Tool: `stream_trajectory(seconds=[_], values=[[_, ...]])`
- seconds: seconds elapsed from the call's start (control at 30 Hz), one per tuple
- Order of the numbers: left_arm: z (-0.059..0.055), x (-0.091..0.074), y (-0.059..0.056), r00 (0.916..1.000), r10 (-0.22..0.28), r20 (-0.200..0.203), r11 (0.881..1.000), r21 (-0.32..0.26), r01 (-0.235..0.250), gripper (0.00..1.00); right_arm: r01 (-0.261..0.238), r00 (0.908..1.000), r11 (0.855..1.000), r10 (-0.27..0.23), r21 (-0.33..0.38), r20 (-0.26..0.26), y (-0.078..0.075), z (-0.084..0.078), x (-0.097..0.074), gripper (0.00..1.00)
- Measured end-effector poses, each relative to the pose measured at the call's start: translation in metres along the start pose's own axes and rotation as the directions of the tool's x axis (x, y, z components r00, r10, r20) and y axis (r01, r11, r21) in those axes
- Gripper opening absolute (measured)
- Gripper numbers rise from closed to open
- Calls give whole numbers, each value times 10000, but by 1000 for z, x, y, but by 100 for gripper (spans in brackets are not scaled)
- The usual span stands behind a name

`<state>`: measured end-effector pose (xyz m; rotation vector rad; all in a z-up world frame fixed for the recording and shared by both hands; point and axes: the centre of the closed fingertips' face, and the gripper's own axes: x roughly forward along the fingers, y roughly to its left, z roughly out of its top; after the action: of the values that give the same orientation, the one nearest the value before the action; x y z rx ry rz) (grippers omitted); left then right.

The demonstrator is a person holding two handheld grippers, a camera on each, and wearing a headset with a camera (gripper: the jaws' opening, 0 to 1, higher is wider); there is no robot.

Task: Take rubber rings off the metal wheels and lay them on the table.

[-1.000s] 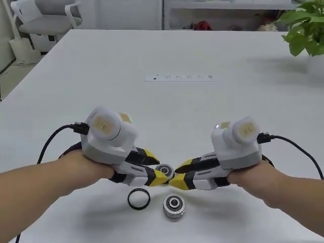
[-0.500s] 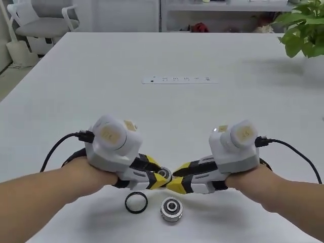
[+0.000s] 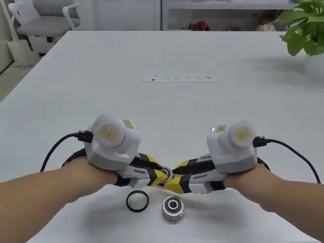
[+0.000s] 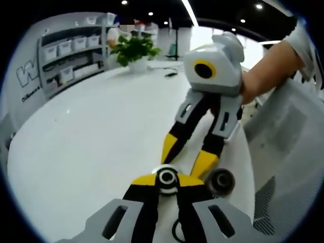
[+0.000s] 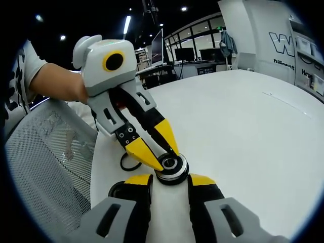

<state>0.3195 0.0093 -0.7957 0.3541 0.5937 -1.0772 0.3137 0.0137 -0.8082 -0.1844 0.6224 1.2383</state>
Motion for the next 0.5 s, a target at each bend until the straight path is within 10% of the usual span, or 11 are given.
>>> stream_trajectory(seconds=[0.5], values=[[0, 0, 2, 9999, 104, -43, 9999, 37, -104, 13, 188, 9997, 9993, -192, -333, -126, -2, -2, 1, 20]])
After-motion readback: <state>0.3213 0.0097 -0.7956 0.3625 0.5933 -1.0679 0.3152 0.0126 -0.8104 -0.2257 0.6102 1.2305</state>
